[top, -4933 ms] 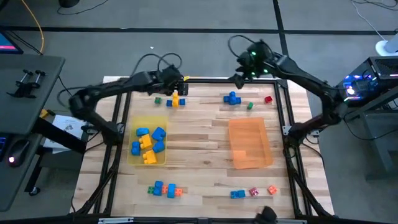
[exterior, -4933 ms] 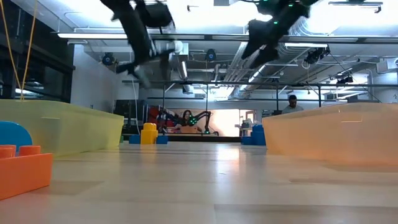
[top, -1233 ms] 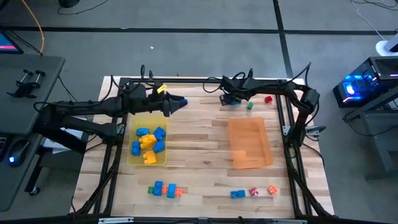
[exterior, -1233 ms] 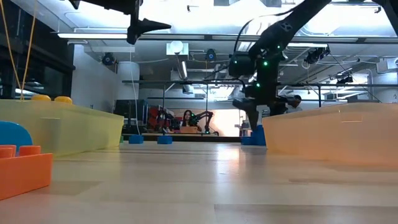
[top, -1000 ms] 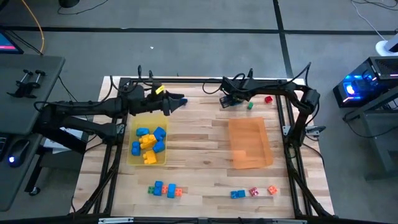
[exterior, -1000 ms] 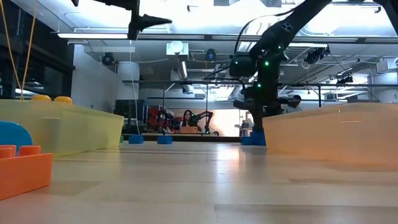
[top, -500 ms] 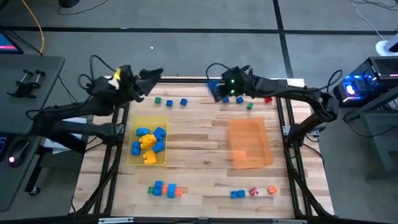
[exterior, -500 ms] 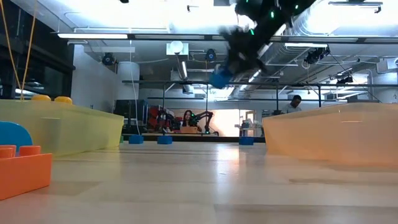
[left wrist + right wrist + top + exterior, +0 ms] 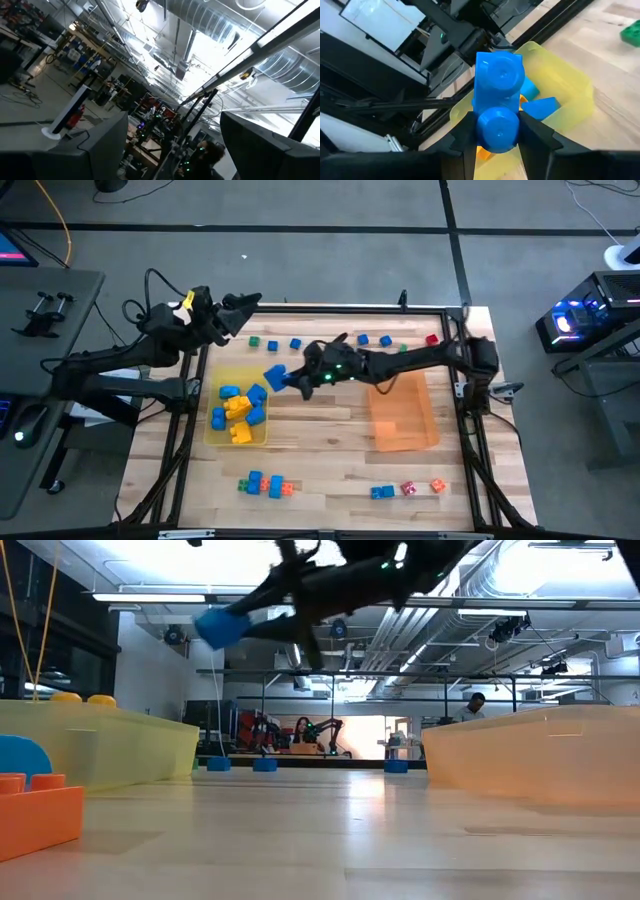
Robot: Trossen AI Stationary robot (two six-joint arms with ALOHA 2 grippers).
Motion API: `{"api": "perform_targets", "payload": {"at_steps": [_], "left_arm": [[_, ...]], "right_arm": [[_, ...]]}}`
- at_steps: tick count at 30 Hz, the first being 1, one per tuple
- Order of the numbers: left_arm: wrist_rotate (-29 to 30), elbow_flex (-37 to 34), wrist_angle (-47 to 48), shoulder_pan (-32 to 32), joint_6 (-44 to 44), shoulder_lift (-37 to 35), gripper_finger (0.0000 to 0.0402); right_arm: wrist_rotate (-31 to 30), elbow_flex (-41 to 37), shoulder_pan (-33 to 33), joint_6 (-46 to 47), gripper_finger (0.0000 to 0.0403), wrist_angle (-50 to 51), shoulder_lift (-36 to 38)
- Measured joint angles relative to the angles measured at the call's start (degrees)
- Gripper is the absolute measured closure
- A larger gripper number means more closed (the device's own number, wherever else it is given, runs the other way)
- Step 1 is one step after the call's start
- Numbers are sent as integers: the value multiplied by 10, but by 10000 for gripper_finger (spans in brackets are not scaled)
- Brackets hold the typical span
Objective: Sort blocks by size
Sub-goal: Put the large blue game piece into the yellow bin
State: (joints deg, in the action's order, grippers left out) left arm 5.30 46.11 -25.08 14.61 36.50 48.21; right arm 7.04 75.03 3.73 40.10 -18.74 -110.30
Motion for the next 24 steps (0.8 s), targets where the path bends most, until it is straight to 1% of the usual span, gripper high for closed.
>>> {"api": "perform_targets", "payload": {"at_steps": [3,6,12,14,20,22,24], "left_arm": [[0,0,0,0,4,0,99],[0,0,-1,0,7,0,99],[0,0,-15,0,19,0,99],[-2,0,-14,0,19,0,99],[-6,0,-12,0,18,0,99],[-6,0,-12,0,19,-3,99],[-18,0,-13,0,23,-8,99]], "right_arm": [[10,54,-2,-27,295,0,-47],[17,125,-3,-53,295,5,-98],[20,257,1,-81,293,89,-185],[20,289,2,-96,272,109,-204],[24,355,1,-133,159,173,-241],[38,364,6,-164,134,192,-241],[58,373,17,-201,121,238,-229]]}}
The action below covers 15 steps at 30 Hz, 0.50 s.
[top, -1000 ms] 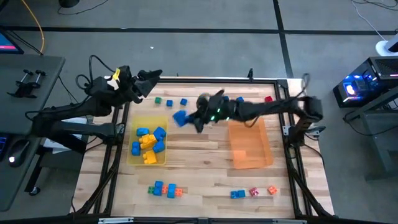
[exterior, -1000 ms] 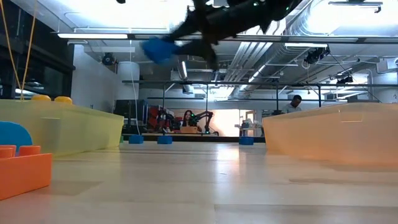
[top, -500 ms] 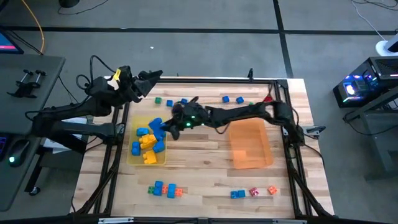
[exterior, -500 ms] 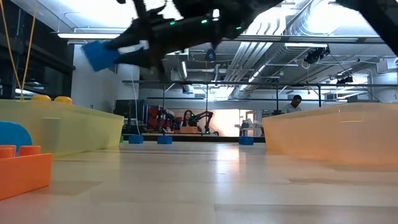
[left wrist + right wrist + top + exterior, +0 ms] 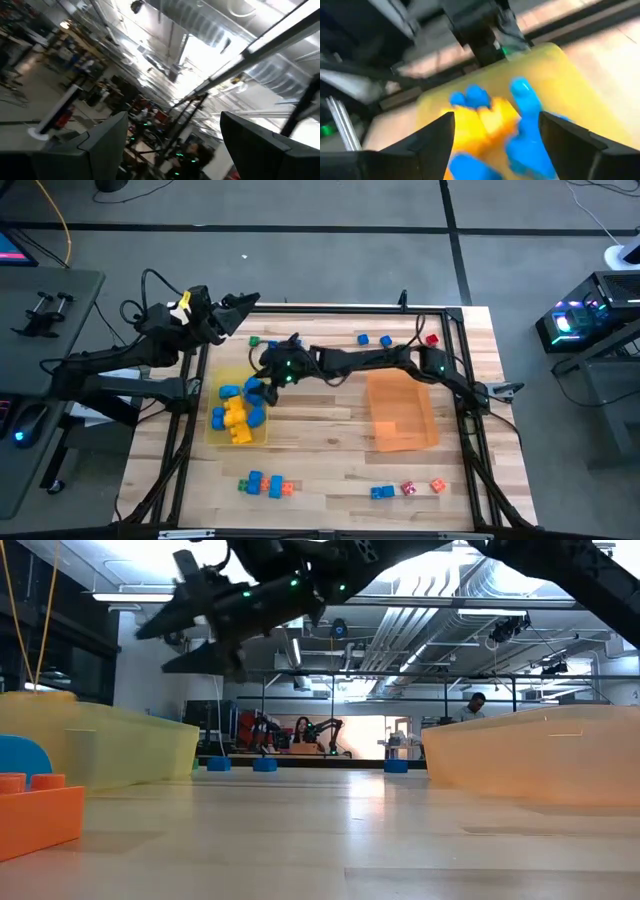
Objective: Sort blocks by size
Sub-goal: Put the large blue game piece into the yellow bin
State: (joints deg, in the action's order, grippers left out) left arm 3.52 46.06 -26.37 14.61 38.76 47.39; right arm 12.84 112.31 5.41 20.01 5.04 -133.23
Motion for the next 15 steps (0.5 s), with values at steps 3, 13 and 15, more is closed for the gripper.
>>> {"api": "perform_targets", "payload": {"at_steps": [3,13,15], "left_arm": [[-45,0,1,0,2,-14,99],[-93,0,199,-51,86,-33,99],[-90,0,284,-93,134,-14,99]], "right_arm": [[4,10,17,-67,118,105,32],[-70,-177,61,-203,118,370,238],[-95,-277,67,-175,118,349,308]]}}
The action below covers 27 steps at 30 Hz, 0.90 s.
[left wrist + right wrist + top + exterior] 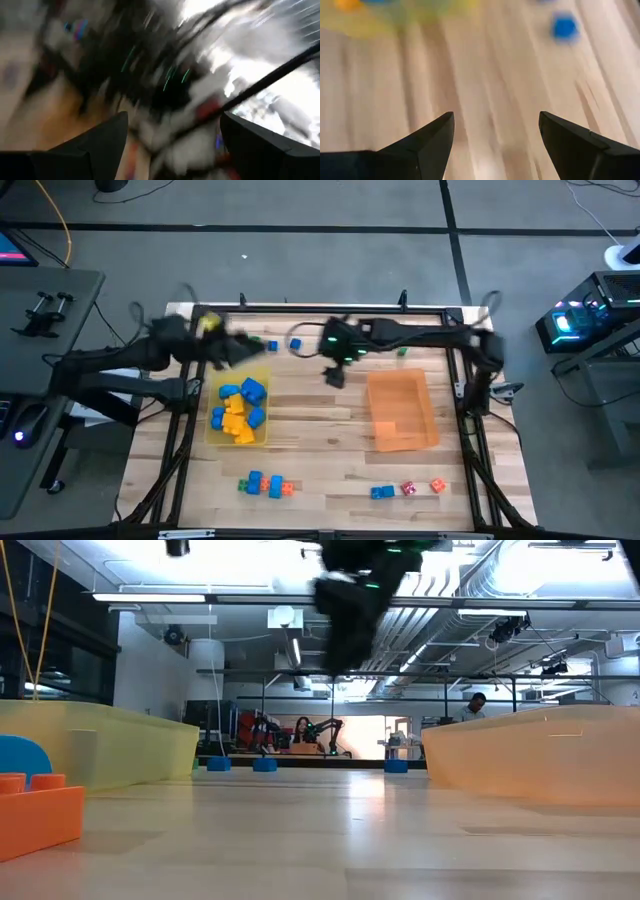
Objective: Sort blocks by size
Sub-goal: Put the large blue game piece into the yellow bin
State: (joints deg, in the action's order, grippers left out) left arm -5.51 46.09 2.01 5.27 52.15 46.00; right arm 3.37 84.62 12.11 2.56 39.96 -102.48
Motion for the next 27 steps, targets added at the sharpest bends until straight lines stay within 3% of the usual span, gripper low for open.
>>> {"api": "perform_targets", "payload": {"at_steps": [4,8,12,16,19,27], "left_arm": [[40,-1,144,-125,139,67,99],[59,-1,221,-258,337,162,100],[96,0,229,-357,528,246,101],[120,18,228,-418,688,329,101],[103,70,267,-439,729,389,101],[46,198,430,-441,737,509,101]], "right_arm": [[-60,-191,3,93,118,-42,140],[-67,-336,-9,211,118,-87,257],[-71,-436,-28,301,117,-147,330],[-70,-482,-43,355,117,-159,355],[-69,-492,-51,360,117,-160,355],[-64,-492,-52,326,117,-167,352]]}}
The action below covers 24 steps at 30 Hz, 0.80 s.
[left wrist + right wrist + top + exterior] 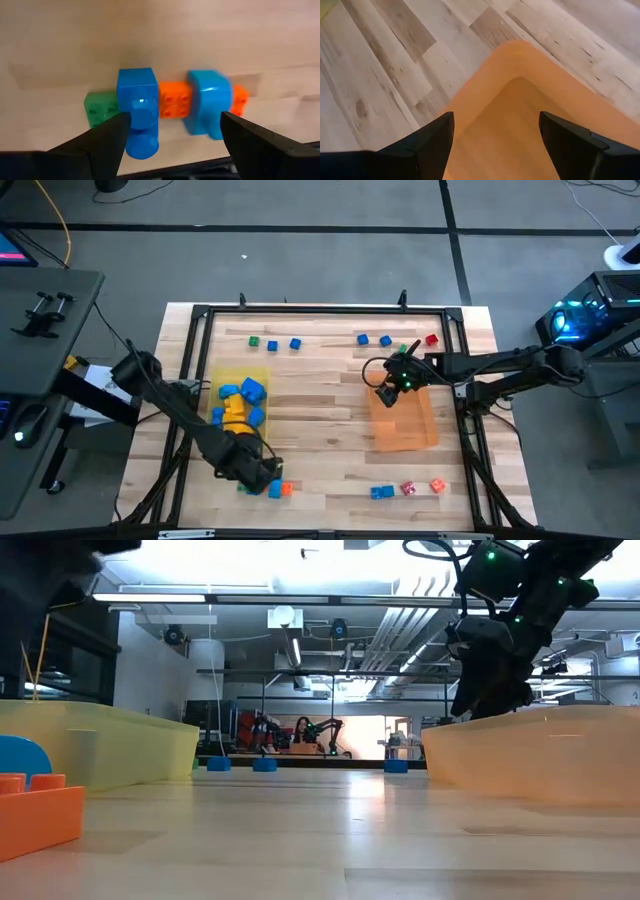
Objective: Sort blocks by size
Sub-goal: Put the large blue game piece into the yellow bin
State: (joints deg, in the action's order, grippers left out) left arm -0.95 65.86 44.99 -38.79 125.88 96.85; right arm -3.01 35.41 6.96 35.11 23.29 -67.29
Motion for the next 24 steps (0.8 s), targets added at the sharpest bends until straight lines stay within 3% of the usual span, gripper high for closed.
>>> {"api": "perform_targets", "payload": {"at_steps": [4,11,24], "left_arm": [[-19,11,9,1,7,20,101],[2,7,59,0,24,9,102],[-4,0,39,-10,23,12,102]], "right_arm": [[1,0,0,-5,117,-2,0],[1,0,0,-7,117,-4,0],[-2,1,0,-11,117,-5,0]]}}
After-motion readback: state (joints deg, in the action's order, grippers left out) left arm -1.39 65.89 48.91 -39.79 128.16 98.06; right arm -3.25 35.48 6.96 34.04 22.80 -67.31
